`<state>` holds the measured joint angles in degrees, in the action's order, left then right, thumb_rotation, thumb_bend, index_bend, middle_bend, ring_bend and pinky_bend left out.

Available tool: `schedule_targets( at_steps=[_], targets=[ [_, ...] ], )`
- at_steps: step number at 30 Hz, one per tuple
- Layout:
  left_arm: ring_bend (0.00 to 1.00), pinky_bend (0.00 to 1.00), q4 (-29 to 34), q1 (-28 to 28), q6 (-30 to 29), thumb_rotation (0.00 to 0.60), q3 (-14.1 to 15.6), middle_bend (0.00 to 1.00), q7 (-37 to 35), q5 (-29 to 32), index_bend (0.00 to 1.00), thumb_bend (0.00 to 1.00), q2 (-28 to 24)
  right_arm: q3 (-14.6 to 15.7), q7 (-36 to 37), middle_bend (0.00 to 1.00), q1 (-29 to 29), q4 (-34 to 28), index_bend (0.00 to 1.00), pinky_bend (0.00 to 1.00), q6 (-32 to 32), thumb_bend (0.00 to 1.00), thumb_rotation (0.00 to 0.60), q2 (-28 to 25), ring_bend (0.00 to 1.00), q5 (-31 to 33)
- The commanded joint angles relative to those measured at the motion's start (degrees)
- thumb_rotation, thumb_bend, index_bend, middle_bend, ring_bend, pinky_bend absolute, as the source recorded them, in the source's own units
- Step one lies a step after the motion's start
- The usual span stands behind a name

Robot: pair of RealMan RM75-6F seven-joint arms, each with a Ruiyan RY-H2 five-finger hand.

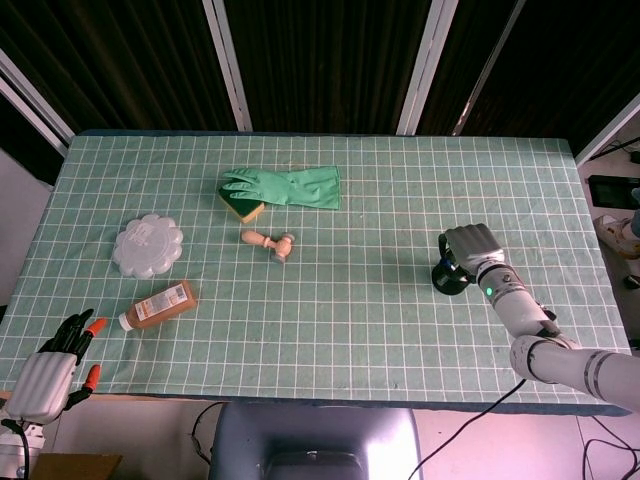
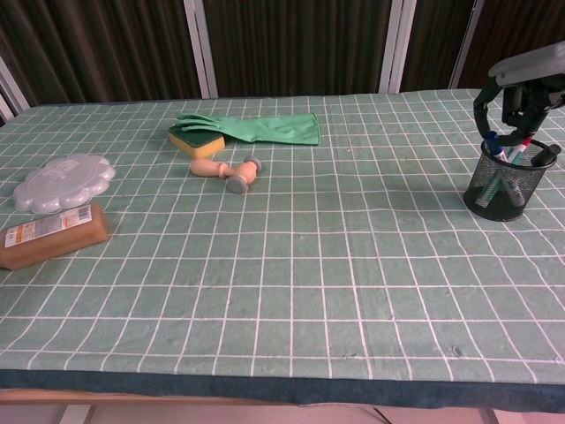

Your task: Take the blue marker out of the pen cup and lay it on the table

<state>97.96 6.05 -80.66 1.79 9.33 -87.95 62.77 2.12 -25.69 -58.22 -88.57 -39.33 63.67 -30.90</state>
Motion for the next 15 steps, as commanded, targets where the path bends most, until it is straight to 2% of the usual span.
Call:
schedule_targets(
  at_steps=[1,9,15],
  targets=[
    [0.04,0.33,0.0,0.0,0.0,0.6,0.0,0.02,0.0,0.0,0.14,0.48,0.0,0.0,0.1,1.0,0.0,0.1,0.62,1.0,0.0,0.55,0.6,0.1,1.0,-0.1],
    [0.04,0.33,0.0,0.0,0.0,0.6,0.0,0.02,0.0,0.0,0.14,0.48,0.0,0.0,0.4,1.0,0.1,0.5,0.62,1.0,0.2,0.55,0.6,0.3,1.0,-0.4],
    [0.04,0.33,0.0,0.0,0.1,0.6,0.0,0.02,0.0,0.0,0.14,0.48,0.0,0.1,0.5,1.0,0.2,0.2,0.68,1.0,0.0,0.6,0.6,0.0,1.0,-0.6]
  ],
)
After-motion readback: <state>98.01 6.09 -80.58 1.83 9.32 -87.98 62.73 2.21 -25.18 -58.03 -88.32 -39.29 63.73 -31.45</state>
